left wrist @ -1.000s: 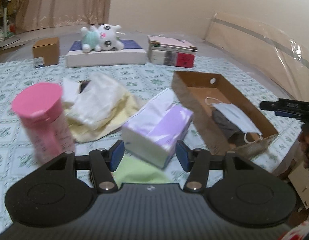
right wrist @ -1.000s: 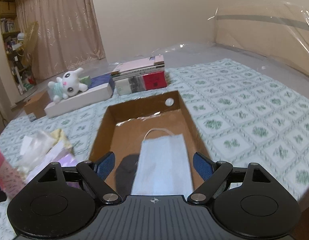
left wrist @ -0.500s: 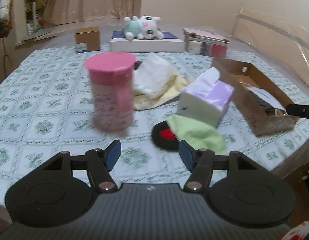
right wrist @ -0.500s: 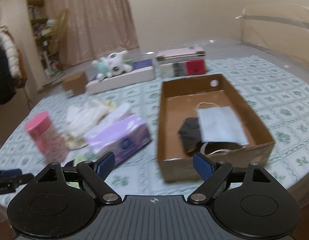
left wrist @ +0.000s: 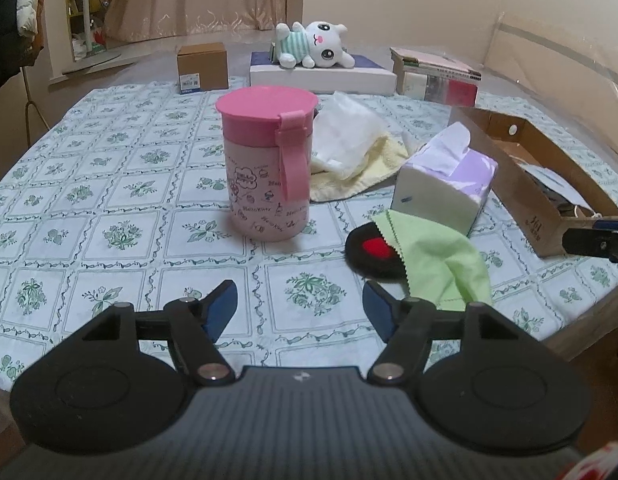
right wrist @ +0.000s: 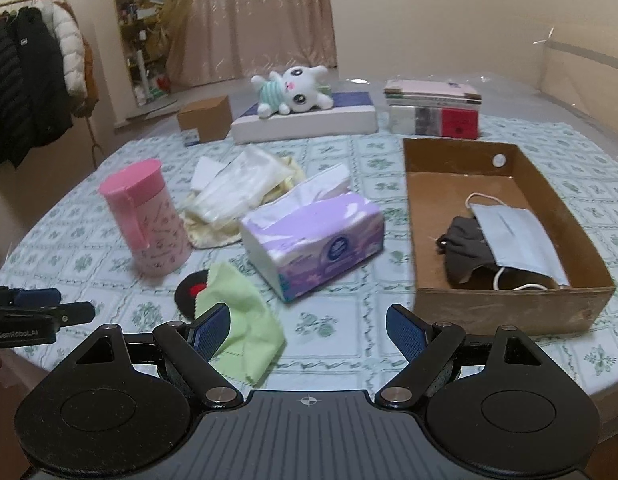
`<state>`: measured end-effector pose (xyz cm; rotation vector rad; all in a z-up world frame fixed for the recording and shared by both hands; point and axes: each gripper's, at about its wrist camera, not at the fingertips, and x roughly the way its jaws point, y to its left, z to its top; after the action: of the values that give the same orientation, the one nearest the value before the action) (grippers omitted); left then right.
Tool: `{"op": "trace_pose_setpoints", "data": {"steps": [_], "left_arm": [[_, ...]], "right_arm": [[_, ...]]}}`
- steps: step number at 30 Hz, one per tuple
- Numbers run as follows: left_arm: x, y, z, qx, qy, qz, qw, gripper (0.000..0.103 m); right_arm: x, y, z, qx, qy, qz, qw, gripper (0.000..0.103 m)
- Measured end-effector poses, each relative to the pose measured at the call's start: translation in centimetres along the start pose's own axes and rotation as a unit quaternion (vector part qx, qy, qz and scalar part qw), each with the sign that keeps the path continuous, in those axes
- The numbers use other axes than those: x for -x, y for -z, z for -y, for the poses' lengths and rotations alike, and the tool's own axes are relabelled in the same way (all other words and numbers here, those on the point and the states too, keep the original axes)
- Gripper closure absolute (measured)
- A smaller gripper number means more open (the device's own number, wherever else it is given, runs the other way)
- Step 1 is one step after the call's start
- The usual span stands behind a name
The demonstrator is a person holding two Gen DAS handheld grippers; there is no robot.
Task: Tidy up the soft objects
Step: 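Move both tools back toward the green cloth and black-red pad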
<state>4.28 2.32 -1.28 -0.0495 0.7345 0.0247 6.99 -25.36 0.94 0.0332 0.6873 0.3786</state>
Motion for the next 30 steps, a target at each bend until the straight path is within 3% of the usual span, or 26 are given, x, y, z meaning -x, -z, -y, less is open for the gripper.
{"op": "trace_pose_setpoints", "data": {"steps": [23, 30], "left_arm": [[-3.0, 0.2, -0.3, 0.009, -0.002, -0.029, 0.9995, 0.029], [-4.6, 0.2, -0.2, -0.008, 0.009, -0.015, 0.9998, 0.029]], "right_arm": [[-5.7, 1.2, -2.3, 0.032, -0.02, -0.053, 0.998, 0.018], [-8.3, 0.9, -2.9, 0.038, -0.03, -0.068, 0.997, 0.018]]}}
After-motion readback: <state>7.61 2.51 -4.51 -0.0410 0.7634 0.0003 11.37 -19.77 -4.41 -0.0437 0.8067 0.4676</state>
